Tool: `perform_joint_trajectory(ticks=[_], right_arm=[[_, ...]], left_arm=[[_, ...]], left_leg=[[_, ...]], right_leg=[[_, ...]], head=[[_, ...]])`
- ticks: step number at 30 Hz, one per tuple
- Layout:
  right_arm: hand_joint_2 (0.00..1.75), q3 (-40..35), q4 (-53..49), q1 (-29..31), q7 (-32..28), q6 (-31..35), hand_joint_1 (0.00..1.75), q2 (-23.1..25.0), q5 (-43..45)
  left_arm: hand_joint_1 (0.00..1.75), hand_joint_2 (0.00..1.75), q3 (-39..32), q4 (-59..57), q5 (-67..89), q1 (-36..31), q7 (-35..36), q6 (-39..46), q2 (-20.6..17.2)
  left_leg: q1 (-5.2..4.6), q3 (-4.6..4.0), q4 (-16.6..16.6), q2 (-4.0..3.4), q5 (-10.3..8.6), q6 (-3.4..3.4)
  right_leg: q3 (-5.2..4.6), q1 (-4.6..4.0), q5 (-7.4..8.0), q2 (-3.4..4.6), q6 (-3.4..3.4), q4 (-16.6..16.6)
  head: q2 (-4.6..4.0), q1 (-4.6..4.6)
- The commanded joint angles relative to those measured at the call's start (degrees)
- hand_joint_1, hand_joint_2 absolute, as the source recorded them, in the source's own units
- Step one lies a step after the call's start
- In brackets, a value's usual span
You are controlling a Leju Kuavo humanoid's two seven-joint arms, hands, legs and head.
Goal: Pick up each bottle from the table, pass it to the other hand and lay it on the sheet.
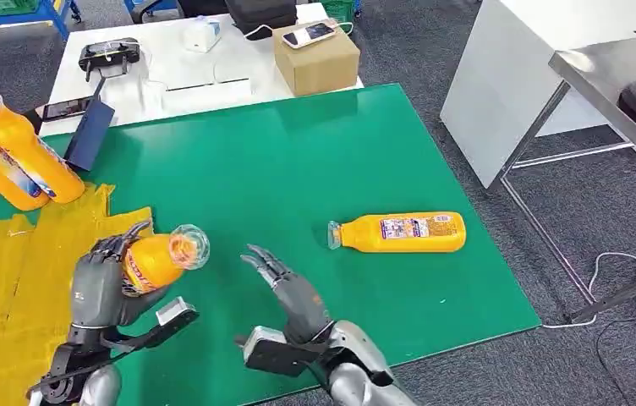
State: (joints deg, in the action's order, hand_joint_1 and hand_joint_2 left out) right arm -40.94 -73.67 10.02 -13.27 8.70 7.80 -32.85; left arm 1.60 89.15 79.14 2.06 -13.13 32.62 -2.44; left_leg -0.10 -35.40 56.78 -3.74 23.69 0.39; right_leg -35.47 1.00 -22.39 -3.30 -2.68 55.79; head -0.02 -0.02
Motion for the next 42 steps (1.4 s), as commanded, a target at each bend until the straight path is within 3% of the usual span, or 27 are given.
perform_joint_trajectory(ticks=[1,9,15,16,26,27,31,34,37,39,42], right_arm=[[1.75,4.1,-10.6,5.1,3.6,-6.5,0.00,-16.5,2.8],[1.75,5.7,-6.0,4.8,4.3,-7.2,0.00,-17.4,1.6],[1.75,7.5,-5.5,1.1,4.9,-6.8,0.00,-20.2,0.2],[1.75,7.9,-5.4,0.5,4.9,-6.8,0.00,-21.0,0.0],[1.75,8.5,-5.5,0.4,4.7,-7.0,0.00,-21.0,-0.2],[1.75,8.7,-5.6,0.3,5.1,-7.3,0.00,-21.0,-0.4],[1.75,12.5,-3.9,-0.7,5.4,-7.6,0.00,-24.0,-0.6],[1.75,15.8,-0.8,1.7,4.0,-10.1,0.00,-26.1,1.1],[1.75,17.5,1.3,3.8,2.9,-11.7,0.00,-26.7,1.4],[1.75,17.7,1.2,3.9,2.9,-11.9,0.00,-26.5,1.2],[1.75,17.9,2.2,5.6,3.0,-12.0,0.00,-28.1,1.2]], left_arm=[[1.75,1.75,5.1,-28.0,10.9,-4.6,17.7,-3.5,-16.0],[1.75,1.75,6.4,-38.7,10.9,-10.0,15.7,-9.1,-15.9],[1.75,1.75,5.7,-41.5,10.9,-11.4,16.5,-10.0,-17.2],[1.54,1.75,5.4,-42.1,10.9,-11.6,16.3,-10.1,-17.3],[1.54,1.75,5.3,-42.8,10.9,-11.8,16.1,-9.6,-17.4],[0.00,1.75,5.2,-42.9,10.9,-11.8,15.7,-9.9,-17.4],[0.00,1.75,2.6,-42.2,4.1,-10.2,4.7,-15.3,-19.3],[0.00,1.75,2.5,-38.5,-4.9,-6.8,-4.0,-23.6,-25.0],[0.00,1.75,2.8,-34.4,-8.5,-3.6,-5.9,-26.1,-29.0],[0.00,1.75,3.4,-33.6,-9.2,-3.3,-6.2,-27.5,-29.5],[0.00,1.75,5.3,-29.7,-14.3,-0.2,-8.0,-30.9,-34.1]], left_leg=[[0.05,0.44,-0.1,0.32,0.06,-0.06],[-0.02,0.24,-0.1,0.26,-0.07,0.02],[0.13,0.68,0.0,0.49,0.08,-0.10],[0.06,0.71,-0.1,0.47,0.03,-0.07],[0.07,1.06,-0.1,0.32,0.03,-0.09],[0.06,1.09,-0.1,0.32,0.03,-0.09],[0.07,1.21,-0.1,0.34,0.02,-0.08],[0.04,1.23,-0.1,0.19,0.05,-0.06],[0.06,1.26,-0.1,-0.17,0.19,-0.08],[0.05,1.34,-0.1,-0.25,0.24,-0.12],[0.03,1.44,-0.1,-0.32,0.30,-0.16]], right_leg=[[0.43,0.04,-0.08,0.21,0.14,-0.1],[0.21,0.05,-0.02,-0.01,0.05,0.0],[0.75,-0.02,-0.04,0.16,0.19,-0.1],[0.76,0.01,-0.03,-0.02,0.13,-0.1],[1.06,0.02,0.01,0.20,0.20,-0.1],[1.08,0.02,0.00,0.15,0.19,-0.1],[1.21,0.02,-0.01,0.11,0.18,-0.1],[1.25,0.04,-0.01,0.15,0.14,-0.1],[1.27,0.07,0.04,0.71,0.19,0.0],[1.35,0.15,0.03,0.80,0.21,0.0],[1.37,0.18,-0.03,0.62,0.17,0.0]], head=[[0.00,0.00],[0.00,-0.02],[0.00,-0.02],[0.00,-0.02],[0.00,-0.02],[0.00,-0.02],[0.00,-0.04],[0.00,-0.02],[0.00,-0.02],[0.00,-0.02],[0.00,-0.02]])
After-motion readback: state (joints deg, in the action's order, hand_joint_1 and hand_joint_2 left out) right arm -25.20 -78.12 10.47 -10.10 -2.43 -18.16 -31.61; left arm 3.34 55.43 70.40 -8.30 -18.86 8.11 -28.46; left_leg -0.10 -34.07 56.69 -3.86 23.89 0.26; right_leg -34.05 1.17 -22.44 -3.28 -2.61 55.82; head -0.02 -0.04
